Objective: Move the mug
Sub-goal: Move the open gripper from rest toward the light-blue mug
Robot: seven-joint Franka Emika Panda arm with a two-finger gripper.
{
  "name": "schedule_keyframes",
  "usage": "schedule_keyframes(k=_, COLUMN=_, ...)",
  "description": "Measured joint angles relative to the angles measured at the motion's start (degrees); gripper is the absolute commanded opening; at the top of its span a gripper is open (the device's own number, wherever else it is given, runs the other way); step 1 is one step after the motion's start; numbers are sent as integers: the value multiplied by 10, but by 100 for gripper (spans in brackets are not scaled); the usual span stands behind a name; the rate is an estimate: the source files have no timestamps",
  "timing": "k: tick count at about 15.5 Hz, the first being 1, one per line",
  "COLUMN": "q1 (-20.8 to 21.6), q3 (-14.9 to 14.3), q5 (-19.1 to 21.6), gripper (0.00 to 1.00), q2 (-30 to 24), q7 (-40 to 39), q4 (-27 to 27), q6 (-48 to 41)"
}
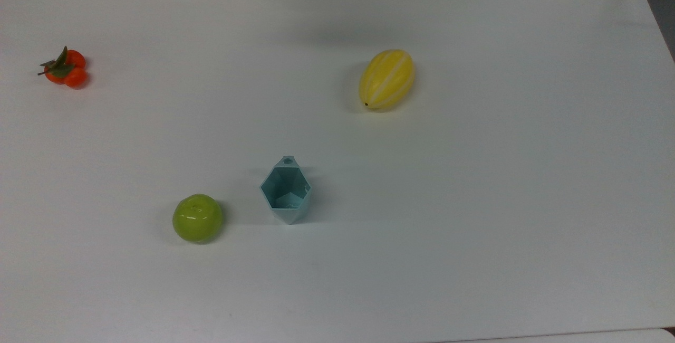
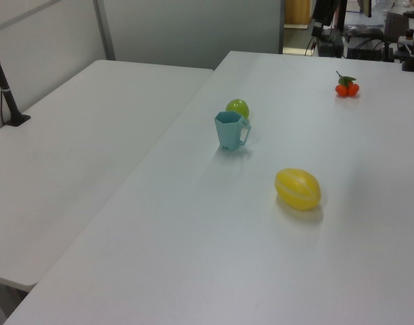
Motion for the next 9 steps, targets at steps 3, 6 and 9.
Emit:
schedule_keyframes(k=3, q1=0, q3=0, q5=0, gripper=100, q2=0, q7=0, q4=0, q6=0)
schedule_keyframes(k=6, q1=0, q3=0, q5=0, gripper=100, q2=0, q7=0, q4=0, q6=0)
schedule_keyframes(k=9, q1=5, q3=1, q5=0, gripper=100, q2=0, q7=0, q4=-2, q6=0)
